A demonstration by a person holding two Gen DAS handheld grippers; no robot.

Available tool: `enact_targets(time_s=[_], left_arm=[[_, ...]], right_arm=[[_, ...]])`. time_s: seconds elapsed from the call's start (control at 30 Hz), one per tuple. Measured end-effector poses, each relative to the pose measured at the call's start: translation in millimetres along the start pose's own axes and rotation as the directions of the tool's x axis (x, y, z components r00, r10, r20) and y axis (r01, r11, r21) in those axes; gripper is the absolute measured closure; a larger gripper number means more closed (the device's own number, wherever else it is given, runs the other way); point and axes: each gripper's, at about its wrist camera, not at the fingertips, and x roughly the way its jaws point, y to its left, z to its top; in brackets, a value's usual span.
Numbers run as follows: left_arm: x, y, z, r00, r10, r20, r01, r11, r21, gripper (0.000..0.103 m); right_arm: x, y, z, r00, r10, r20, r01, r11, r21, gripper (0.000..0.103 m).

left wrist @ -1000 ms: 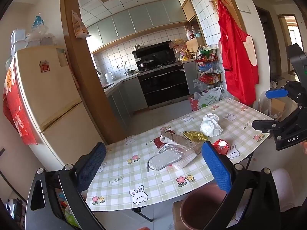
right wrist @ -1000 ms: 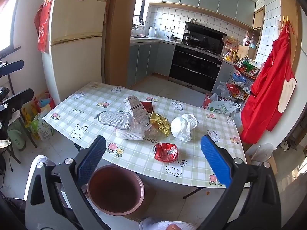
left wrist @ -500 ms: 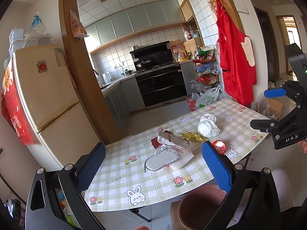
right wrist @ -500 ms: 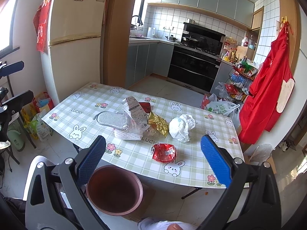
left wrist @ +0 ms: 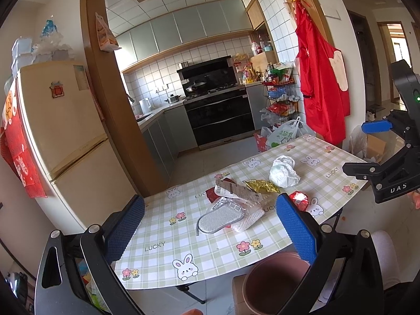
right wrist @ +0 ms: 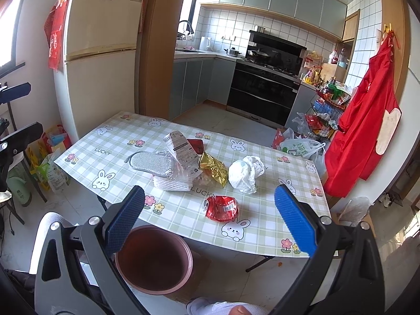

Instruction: Collect trash

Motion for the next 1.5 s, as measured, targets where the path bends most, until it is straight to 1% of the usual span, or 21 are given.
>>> enact_targets(time_s=[1.1, 1.37, 1.5], left_arm=[[1.7, 0.9, -4.0, 1.0, 0.001, -0.01, -0.001, 1.0, -0.004, 0.005], [3.8, 6.9, -7.6, 0.999, -0.05, -0.019, 0.049, 0.998, -0.041, 0.005], [8.0, 7.1, -13.8, 0.998, -0.052, -0.029, 0.051, 0.998, -0.045, 0.005]], right_arm=[[1.7, 1.0, -3.2, 1.0, 0.005, -0.007, -0.005, 1.0, -0.002, 0.005], [5.8, 4.8, -7.5, 1.0, 0.01, -0.01, -0.01, 1.0, 0.005, 0.005], [10.0, 3.5, -10.3, 1.0, 0.007, -0.006, -0.007, 0.999, 0.035, 0.005]])
